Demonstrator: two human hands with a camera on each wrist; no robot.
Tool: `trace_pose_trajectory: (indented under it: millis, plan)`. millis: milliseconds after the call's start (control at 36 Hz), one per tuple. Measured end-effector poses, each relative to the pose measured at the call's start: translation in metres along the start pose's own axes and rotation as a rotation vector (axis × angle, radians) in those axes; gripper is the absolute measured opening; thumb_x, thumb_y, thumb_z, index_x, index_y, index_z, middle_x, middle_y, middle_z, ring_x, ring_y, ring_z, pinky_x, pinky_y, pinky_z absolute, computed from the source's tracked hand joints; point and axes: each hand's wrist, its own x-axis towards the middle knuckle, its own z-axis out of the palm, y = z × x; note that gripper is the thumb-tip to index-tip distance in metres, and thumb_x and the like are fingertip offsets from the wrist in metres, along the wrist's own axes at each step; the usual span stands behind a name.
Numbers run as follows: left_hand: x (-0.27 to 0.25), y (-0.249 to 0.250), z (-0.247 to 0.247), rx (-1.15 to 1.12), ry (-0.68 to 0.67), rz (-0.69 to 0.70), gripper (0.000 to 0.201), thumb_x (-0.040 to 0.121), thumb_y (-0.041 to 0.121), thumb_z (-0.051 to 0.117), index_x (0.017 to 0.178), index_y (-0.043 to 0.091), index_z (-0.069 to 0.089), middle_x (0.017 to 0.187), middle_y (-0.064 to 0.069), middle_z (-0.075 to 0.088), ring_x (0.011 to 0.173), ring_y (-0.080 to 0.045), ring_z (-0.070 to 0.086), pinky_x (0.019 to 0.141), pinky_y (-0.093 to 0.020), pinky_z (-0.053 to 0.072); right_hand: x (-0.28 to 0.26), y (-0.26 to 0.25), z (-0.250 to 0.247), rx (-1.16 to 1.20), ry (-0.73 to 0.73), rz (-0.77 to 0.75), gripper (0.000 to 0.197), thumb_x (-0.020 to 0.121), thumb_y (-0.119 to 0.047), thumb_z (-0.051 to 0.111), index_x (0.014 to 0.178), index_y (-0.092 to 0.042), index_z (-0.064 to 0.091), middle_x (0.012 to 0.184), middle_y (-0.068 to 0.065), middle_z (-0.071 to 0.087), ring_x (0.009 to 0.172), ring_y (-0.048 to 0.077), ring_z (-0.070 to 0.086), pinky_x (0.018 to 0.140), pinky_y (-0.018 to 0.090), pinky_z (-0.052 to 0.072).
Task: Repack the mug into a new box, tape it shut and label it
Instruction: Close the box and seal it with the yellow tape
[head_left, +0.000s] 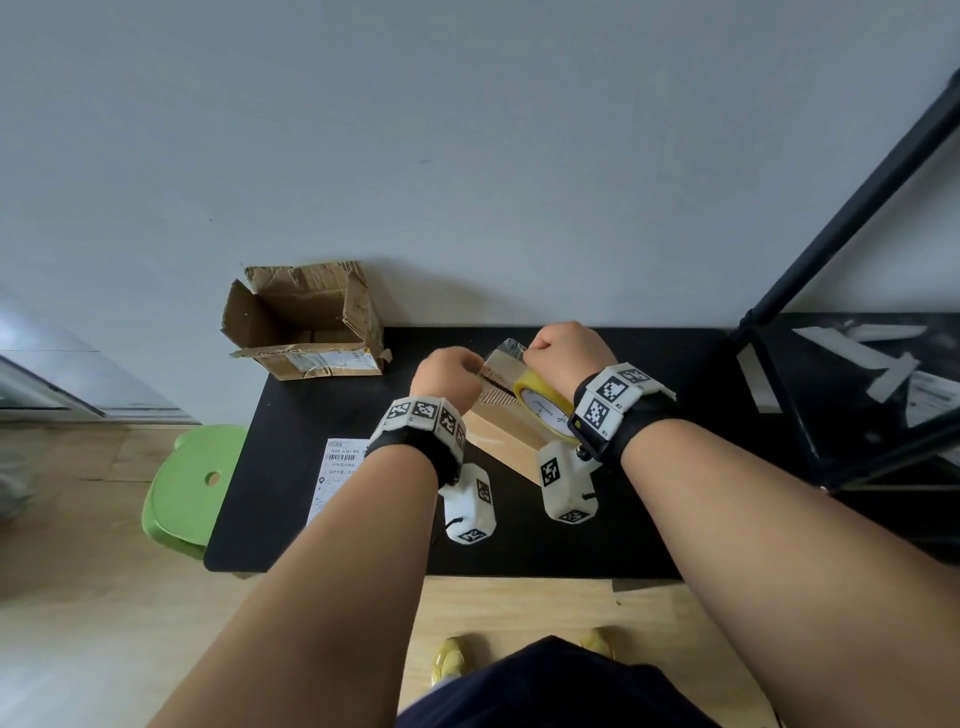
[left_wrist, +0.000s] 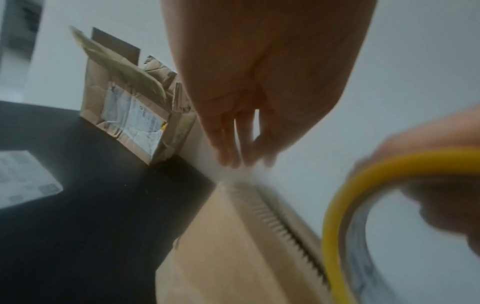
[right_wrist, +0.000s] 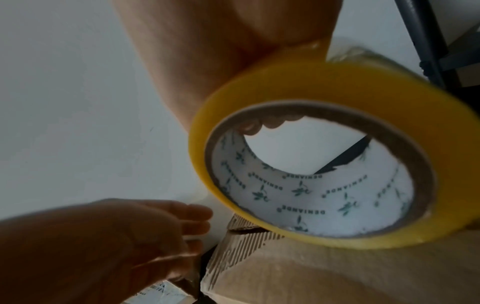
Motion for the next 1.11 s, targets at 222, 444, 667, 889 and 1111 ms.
trace_pose_trajectory:
  millis: [222, 444, 667, 889, 1111]
  plan:
    - [0.003, 0.012, -0.021, -0.413, -0.079, -0.270, 0.016, 0.082, 0.014, 0.063, 0.067, 0.009, 0.066, 0.065, -0.003, 0.060, 0.058, -0.015, 0.054, 0.074, -0.029, 0.052, -0.002, -0.004, -0.002, -0.033, -0.022, -0.023, 0.020, 0.090, -0.029, 0.056, 0.091, -0.017, 0.072, 0.087, 0.002, 0.070, 0.080, 0.022, 0.065, 0.067, 0.030, 0.050]
    - [-0.006, 0.006, -0.019, -0.365, -0.042, -0.113, 0.018, 0.083, 0.027, 0.072, 0.070, 0.015, 0.070, 0.060, 0.002, 0.061, 0.058, -0.010, 0.055, 0.071, -0.028, 0.052, -0.003, -0.004, -0.005, -0.005, -0.069, -0.047, 0.029, 0.091, -0.040, 0.056, 0.085, -0.018, 0.074, 0.085, 0.000, 0.071, 0.080, 0.020, 0.065, 0.067, 0.028, 0.047]
    - [0.000, 0.009, -0.022, -0.284, 0.049, -0.211, 0.021, 0.088, 0.026, 0.063, 0.072, 0.013, 0.064, 0.062, 0.001, 0.057, 0.056, -0.013, 0.052, 0.060, -0.024, 0.042, -0.010, -0.001, -0.006, 0.127, -0.070, 0.049, 0.056, 0.082, -0.061, 0.055, 0.077, -0.006, 0.067, 0.072, 0.010, 0.064, 0.070, 0.027, 0.063, 0.064, 0.033, 0.048]
    - [0.005, 0.004, -0.022, -0.296, 0.079, -0.245, 0.020, 0.089, 0.029, 0.066, 0.077, 0.013, 0.067, 0.068, -0.002, 0.060, 0.060, -0.016, 0.053, 0.064, -0.026, 0.042, -0.017, -0.003, -0.017, 0.209, -0.075, 0.058, 0.031, 0.081, -0.033, 0.056, 0.062, -0.016, 0.038, 0.060, 0.002, 0.030, 0.062, 0.021, 0.032, 0.057, 0.031, 0.025]
    - [0.007, 0.011, -0.017, -0.248, 0.094, -0.305, 0.016, 0.088, 0.025, 0.066, 0.079, 0.013, 0.068, 0.082, -0.006, 0.064, 0.076, -0.021, 0.058, 0.070, -0.027, 0.045, -0.016, -0.018, -0.019, 0.125, -0.102, 0.099, 0.035, 0.076, -0.030, 0.060, 0.056, -0.016, 0.036, 0.057, 0.000, 0.037, 0.055, 0.021, 0.036, 0.053, 0.027, 0.028]
